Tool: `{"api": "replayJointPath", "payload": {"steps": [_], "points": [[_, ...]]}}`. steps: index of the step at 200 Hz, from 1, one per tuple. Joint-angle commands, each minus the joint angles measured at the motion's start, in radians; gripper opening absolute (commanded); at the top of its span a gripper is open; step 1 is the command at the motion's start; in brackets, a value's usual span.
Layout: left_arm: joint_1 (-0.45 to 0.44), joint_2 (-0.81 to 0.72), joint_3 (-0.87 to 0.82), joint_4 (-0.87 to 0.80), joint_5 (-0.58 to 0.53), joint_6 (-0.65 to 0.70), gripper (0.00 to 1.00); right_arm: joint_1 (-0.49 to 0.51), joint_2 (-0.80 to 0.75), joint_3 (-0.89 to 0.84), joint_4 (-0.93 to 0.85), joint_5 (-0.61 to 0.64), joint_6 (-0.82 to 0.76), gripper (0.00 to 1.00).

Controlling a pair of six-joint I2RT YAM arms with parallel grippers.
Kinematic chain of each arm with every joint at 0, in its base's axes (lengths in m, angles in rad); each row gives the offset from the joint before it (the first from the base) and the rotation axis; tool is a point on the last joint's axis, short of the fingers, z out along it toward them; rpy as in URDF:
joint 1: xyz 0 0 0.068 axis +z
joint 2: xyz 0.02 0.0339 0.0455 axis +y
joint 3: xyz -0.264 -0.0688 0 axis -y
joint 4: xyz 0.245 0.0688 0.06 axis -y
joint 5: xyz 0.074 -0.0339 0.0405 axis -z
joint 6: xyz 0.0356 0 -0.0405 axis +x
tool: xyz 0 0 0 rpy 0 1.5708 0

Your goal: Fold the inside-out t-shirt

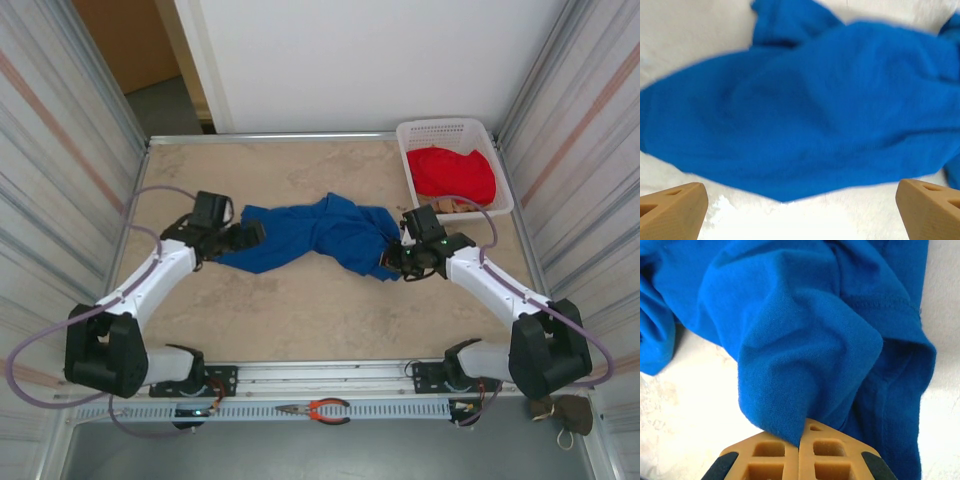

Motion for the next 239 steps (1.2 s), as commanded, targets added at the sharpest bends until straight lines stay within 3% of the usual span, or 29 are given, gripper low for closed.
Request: {"api": "replayJointPath", "payload": {"steps": [1, 31, 80, 124, 139, 150, 171, 204, 239], "points": [[-0.069, -0.008, -0.053, -0.063, -0.177, -0.084, 0.97, 0.005, -0.021, 0.033, 0.031, 0.035, -0.025, 0.0], [-0.066, 0.007, -0.125, -0.037, -0.245, -0.165, 0.97, 0.003, 0.001, 0.081, 0.01, 0.043, -0.047, 0.0], [0.057, 0.105, -0.101, 0.047, -0.169, -0.131, 0.93, -0.005, 0.022, 0.107, 0.01, 0.043, -0.053, 0.0], [0.082, 0.234, -0.055, 0.106, -0.144, -0.111, 0.84, -0.01, 0.033, 0.126, 0.017, 0.037, -0.047, 0.0], [0.084, 0.27, -0.038, 0.129, -0.147, -0.111, 0.74, -0.013, 0.035, 0.131, 0.017, 0.038, -0.047, 0.0], [0.087, 0.301, -0.017, 0.144, -0.144, -0.099, 0.56, -0.018, 0.037, 0.138, 0.017, 0.036, -0.045, 0.0], [0.113, 0.346, 0.079, 0.131, -0.126, -0.052, 0.0, -0.05, 0.047, 0.176, 0.015, 0.014, -0.055, 0.0], [0.185, 0.271, 0.319, 0.048, -0.057, -0.01, 0.0, -0.187, 0.094, 0.368, -0.023, -0.061, -0.091, 0.0], [0.255, 0.184, 0.586, -0.026, 0.059, -0.057, 0.0, -0.28, 0.132, 0.589, -0.053, -0.129, -0.096, 0.0]]}}
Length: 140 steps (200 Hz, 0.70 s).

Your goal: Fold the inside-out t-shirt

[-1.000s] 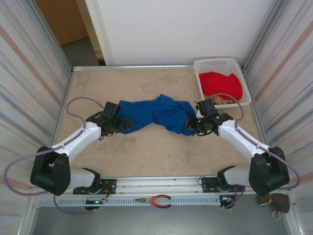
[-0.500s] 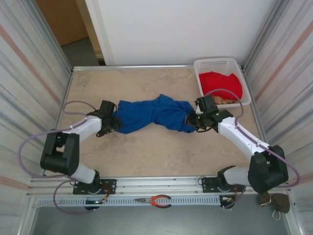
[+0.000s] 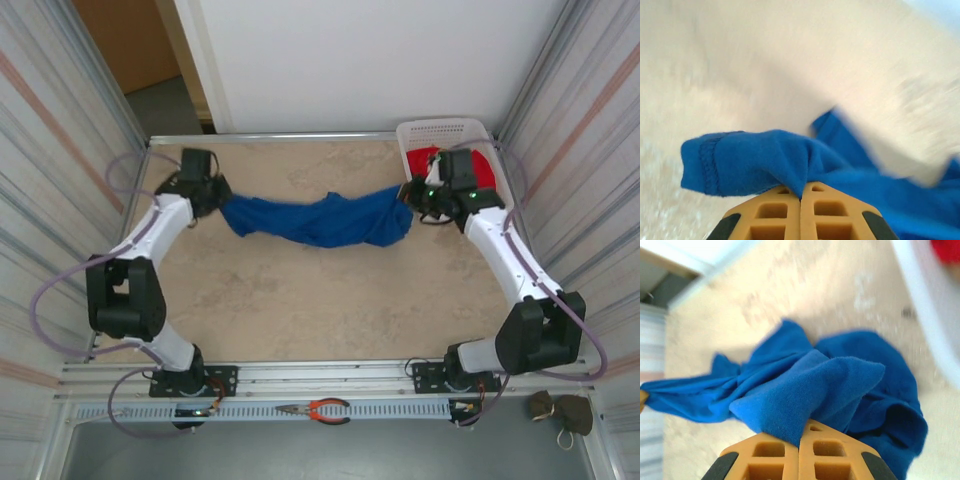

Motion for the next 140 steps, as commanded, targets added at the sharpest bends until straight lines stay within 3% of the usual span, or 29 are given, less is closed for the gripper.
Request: {"api": "replayJointPath", "payload": {"steps": [1, 43, 110, 140], "points": [[0.04, -0.103, 0.16, -0.061, 0.096, -0.016, 0.0, -0.045, 0.008, 0.129, -0.023, -0.071, -0.03, 0.0], [0.074, -0.188, 0.237, -0.039, 0.175, -0.072, 0.0, -0.091, -0.024, 0.229, -0.025, -0.125, -0.008, 0.0], [0.079, -0.312, 0.212, 0.039, 0.281, -0.197, 0.0, -0.086, -0.2, 0.199, 0.053, -0.225, 0.095, 0.0], [0.049, -0.372, 0.179, 0.049, 0.272, -0.24, 0.0, -0.054, -0.276, 0.179, 0.052, -0.193, 0.117, 0.0]]}}
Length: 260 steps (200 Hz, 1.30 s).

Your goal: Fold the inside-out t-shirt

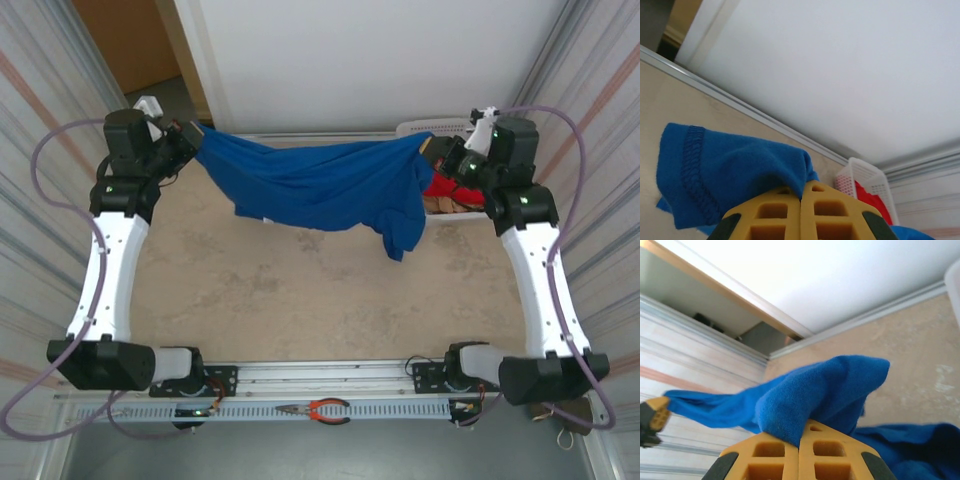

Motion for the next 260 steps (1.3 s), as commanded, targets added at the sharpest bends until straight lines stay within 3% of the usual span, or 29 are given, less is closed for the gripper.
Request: {"api": "replayJointPath", "payload": {"steps": [1, 36, 82, 93, 100, 106, 114, 130, 150, 204, 233, 260], "points": [[-0.019, -0.071, -0.015, 0.046, 0.019, -0.06, 0.0, 0.024, -0.071, -0.02, 0.041, -0.01, 0.045, 0.0], [-0.017, 0.026, -0.019, 0.019, -0.01, -0.048, 0.0, 0.029, 0.024, -0.046, 0.057, 0.028, 0.001, 0.0], [-0.003, 0.343, 0.085, 0.005, -0.066, 0.043, 0.0, 0.025, 0.409, 0.09, 0.085, 0.049, -0.086, 0.0], [0.008, 0.42, 0.114, 0.009, -0.075, 0.051, 0.07, 0.024, 0.506, 0.154, 0.076, 0.04, -0.121, 0.0], [0.014, 0.465, 0.133, 0.024, -0.064, 0.071, 0.17, 0.028, 0.553, 0.196, 0.055, 0.035, -0.146, 0.18], [0.016, 0.498, 0.152, 0.021, -0.064, 0.088, 0.33, 0.031, 0.588, 0.224, 0.036, 0.036, -0.166, 0.33], [0.017, 0.533, 0.179, 0.0, -0.069, 0.115, 0.5, 0.038, 0.605, 0.244, 0.008, 0.048, -0.188, 0.47], [0.016, 0.547, 0.18, -0.032, -0.072, 0.146, 0.71, 0.061, 0.557, 0.204, -0.012, 0.072, -0.217, 0.57], [0.007, 0.462, 0.063, -0.028, -0.084, 0.154, 0.82, 0.092, 0.437, 0.051, -0.013, 0.108, -0.214, 0.6], [-0.052, 0.081, -0.473, -0.067, -0.143, 0.066, 0.87, 0.232, 0.101, -0.476, -0.036, 0.312, -0.156, 0.72], [-0.059, -0.067, -0.68, -0.051, -0.178, 0.028, 0.88, 0.257, 0.037, -0.604, -0.075, 0.356, -0.12, 0.74], [-0.059, -0.05, -0.72, -0.055, -0.179, 0.04, 0.89, 0.307, 0.014, -0.666, -0.094, 0.406, -0.097, 0.75]]}}
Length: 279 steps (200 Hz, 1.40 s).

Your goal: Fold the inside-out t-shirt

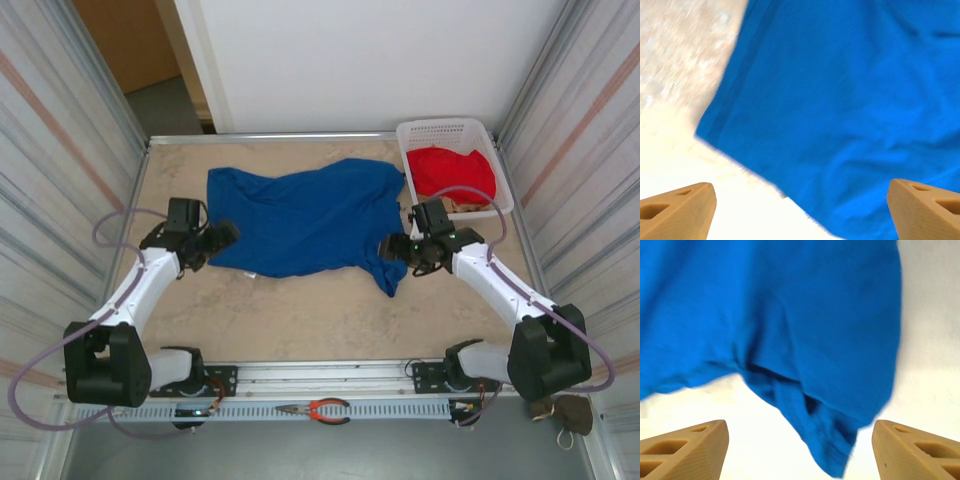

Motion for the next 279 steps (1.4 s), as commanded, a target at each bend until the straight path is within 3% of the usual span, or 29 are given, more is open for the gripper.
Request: {"api": "replayJointPath", "payload": {"steps": [1, 50, 136, 163, 176, 185, 195, 237, 279], "points": [[0.0, 0.009, -0.019, 0.01, -0.033, -0.011, 0.89, 0.043, -0.05, -0.032, -0.026, 0.076, 0.042, 0.75], [0.0, 0.109, -0.032, 0.034, -0.05, 0.012, 0.85, 0.109, -0.002, -0.101, 0.015, 0.121, 0.077, 0.72], [-0.004, 0.271, -0.029, 0.087, -0.136, 0.028, 0.78, 0.15, 0.123, -0.107, 0.093, 0.139, 0.103, 0.55], [0.001, 0.346, 0.002, 0.129, -0.143, 0.054, 0.63, 0.148, 0.14, -0.096, 0.101, 0.15, 0.105, 0.35], [0.009, 0.379, 0.04, 0.136, -0.14, 0.077, 0.41, 0.138, 0.143, -0.072, 0.093, 0.155, 0.091, 0.14], [0.017, 0.396, 0.073, 0.126, -0.138, 0.093, 0.19, 0.125, 0.144, -0.044, 0.083, 0.15, 0.072, 0.0], [0.031, 0.401, 0.126, 0.113, -0.128, 0.117, 0.0, 0.096, 0.139, 0.004, 0.065, 0.135, 0.044, 0.0], [0.078, 0.303, 0.419, -0.019, -0.058, 0.167, 0.0, -0.084, 0.11, 0.367, -0.051, -0.035, -0.069, 0.0], [0.096, 0.152, 0.613, -0.105, 0.038, 0.145, 0.0, -0.194, 0.051, 0.666, -0.126, -0.177, -0.062, 0.0]]}}
